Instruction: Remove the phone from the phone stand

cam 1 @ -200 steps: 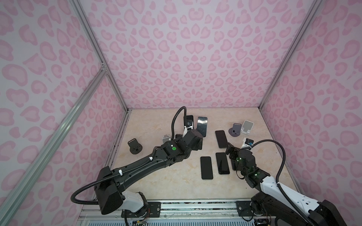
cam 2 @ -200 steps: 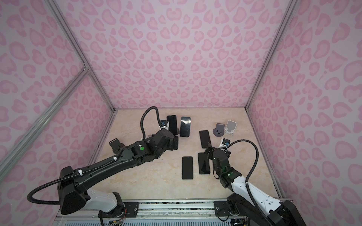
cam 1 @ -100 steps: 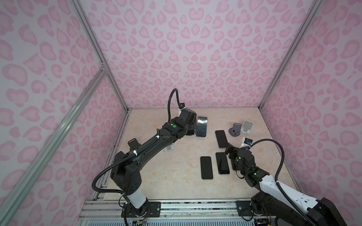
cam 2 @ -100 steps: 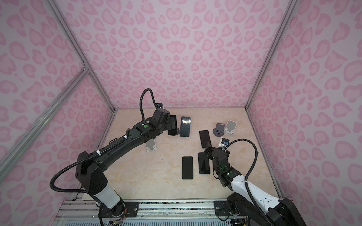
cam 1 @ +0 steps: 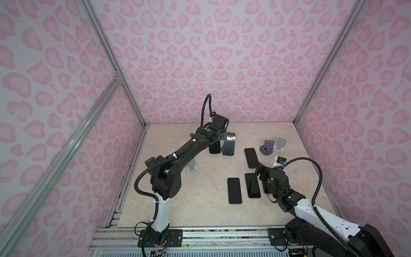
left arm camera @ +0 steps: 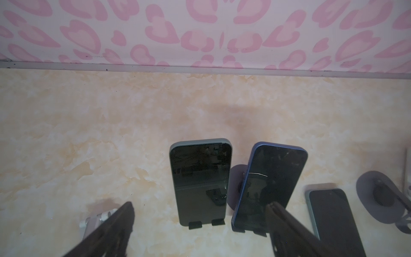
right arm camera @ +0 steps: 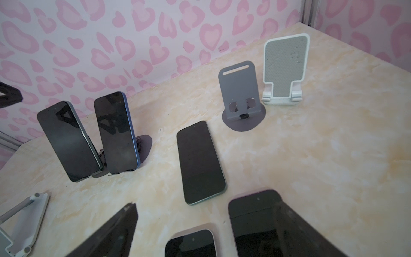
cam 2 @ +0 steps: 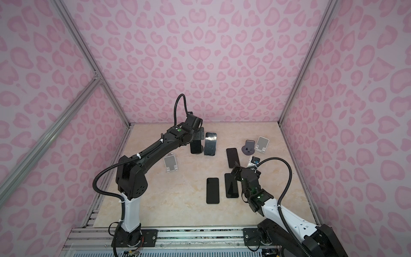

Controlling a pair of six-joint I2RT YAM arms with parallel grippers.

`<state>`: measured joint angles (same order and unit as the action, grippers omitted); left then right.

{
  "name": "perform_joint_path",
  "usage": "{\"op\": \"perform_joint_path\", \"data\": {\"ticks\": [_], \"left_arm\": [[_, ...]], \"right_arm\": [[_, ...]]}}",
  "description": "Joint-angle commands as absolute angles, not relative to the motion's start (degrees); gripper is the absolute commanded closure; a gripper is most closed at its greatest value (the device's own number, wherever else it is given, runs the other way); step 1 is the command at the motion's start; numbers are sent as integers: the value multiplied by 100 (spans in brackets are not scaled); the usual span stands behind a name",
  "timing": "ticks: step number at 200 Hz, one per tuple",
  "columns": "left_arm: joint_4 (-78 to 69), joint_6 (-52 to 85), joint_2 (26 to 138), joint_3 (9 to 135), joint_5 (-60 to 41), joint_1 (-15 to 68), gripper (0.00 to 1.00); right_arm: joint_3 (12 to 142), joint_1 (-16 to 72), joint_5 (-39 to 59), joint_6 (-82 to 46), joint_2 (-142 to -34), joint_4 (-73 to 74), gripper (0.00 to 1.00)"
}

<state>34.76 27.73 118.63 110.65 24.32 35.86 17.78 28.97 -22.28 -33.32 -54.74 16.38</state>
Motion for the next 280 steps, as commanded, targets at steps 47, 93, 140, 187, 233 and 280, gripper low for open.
{"op": "perform_joint_path", "data": {"ticks": [47,93,140,187,233,280], "left_arm": [[3669,2566,12580,11717,2687,3560,4],[3788,2822,12847,11890,2784,3498,4],[3736,2951,13068,12029,2567,3428,4],[3676,2945,13105,12031,2358,3419,4],[3552,2987,13191,12025,2347,3393,4],[3414,3138,13308,12092,2399,3353,3]], "right_arm": [[1806,2901,-2328,-3307,-5475,1617,2],[1819,2901,-2276,-3286,-5552,1661,2],[1828,2908,-2271,-3278,-5591,1652,2],[1828,2909,-2271,-3276,-5597,1652,2],[1833,2902,-2227,-3271,-5607,1675,2],[1842,2900,-2202,-3264,-5621,1671,2]]}}
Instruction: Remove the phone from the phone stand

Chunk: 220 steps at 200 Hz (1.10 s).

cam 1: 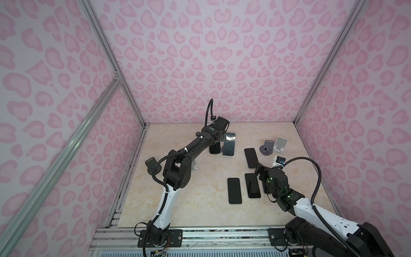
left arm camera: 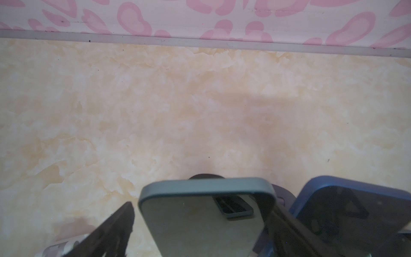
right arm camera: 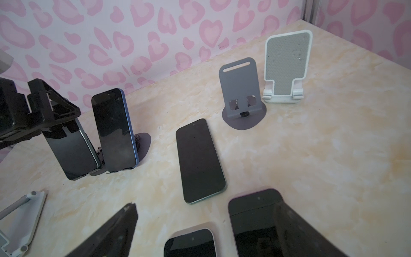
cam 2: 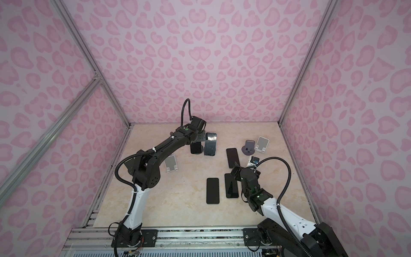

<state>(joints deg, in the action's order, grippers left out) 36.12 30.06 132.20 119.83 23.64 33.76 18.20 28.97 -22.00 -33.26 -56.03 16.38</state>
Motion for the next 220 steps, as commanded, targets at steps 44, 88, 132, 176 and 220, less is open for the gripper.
{"op": "perform_joint_path", "data": {"ticks": [44,88,132,176,220], "left_arm": [[3421,3120,13429,12267,2399,3347,2],[3515,3086,13496,12401,2413,3322,11],[3529,2993,13542,12411,2364,3322,22],[3577,2909,13531,12409,2409,3322,27],[3598,2835,13425,12377,2435,3325,32]], "right_arm": [[1847,2906,-2206,-3261,-5619,1673,2],[1845,2902,-2199,-3261,-5624,1670,2],[1851,2905,-2204,-3256,-5618,1666,2],[1859,2901,-2195,-3259,-5594,1661,2],[1846,2906,-2214,-3261,-5572,1652,2]]}}
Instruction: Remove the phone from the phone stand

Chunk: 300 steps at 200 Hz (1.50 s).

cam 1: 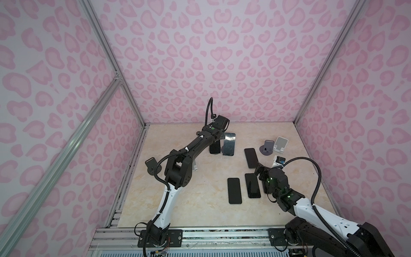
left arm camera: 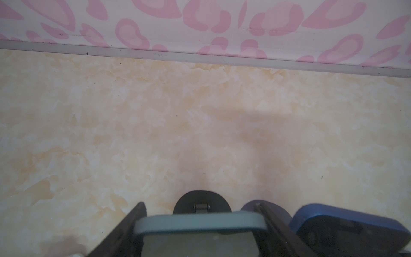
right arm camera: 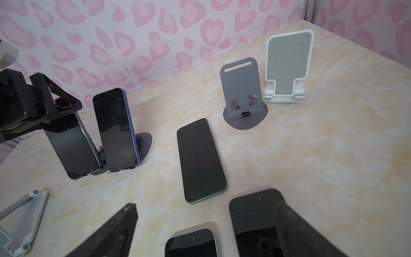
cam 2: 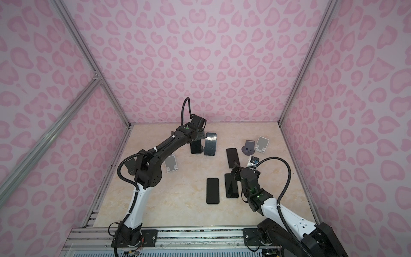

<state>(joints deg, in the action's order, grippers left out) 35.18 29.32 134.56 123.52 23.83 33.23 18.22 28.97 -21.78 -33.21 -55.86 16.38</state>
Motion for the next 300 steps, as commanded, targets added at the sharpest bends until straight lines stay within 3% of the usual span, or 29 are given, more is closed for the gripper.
{"op": "perform_joint_path", "data": {"ticks": [1,111,300], "left_arm": [[3601,2837,13414,12372,2435,3328,32],[3276,2567,12132,11389,2445,3452,33],[3230,2410,11339,11048,2408,3538,36]], "right_arm": [[1846,2903,-2214,-3261,-5568,1652,2],[1843,2905,-2189,-3267,-5564,1650,2],[1845,2909,-2172,-3270,-5562,1670,2]]}}
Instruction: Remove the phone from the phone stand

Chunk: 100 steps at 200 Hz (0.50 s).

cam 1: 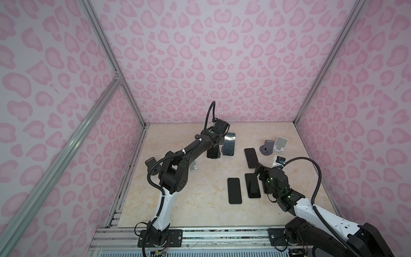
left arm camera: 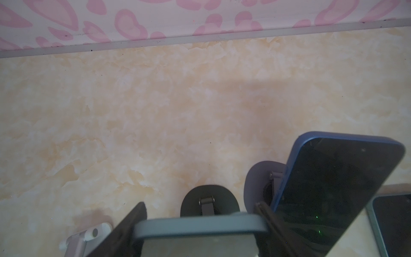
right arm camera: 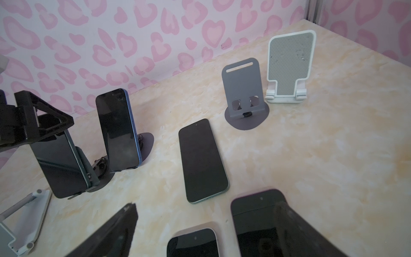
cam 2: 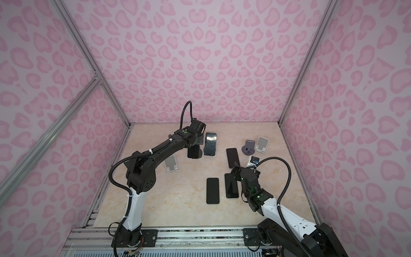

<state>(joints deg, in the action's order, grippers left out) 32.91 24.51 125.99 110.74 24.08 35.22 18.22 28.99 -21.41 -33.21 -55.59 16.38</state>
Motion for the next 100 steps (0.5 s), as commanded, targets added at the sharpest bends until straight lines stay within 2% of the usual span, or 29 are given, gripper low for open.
{"op": "perform_joint_path", "data": {"ticks": [1,100], "left_arm": [[3228,2414,11334,11044,2408,3540,37],[3258,2233,10751,10929,2435,3585,38]], "right_arm": [[1837,2905,-2171,-3270,-5563,1670,2],[1839,2910,-2179,-3269,-5579,1670,2]]}}
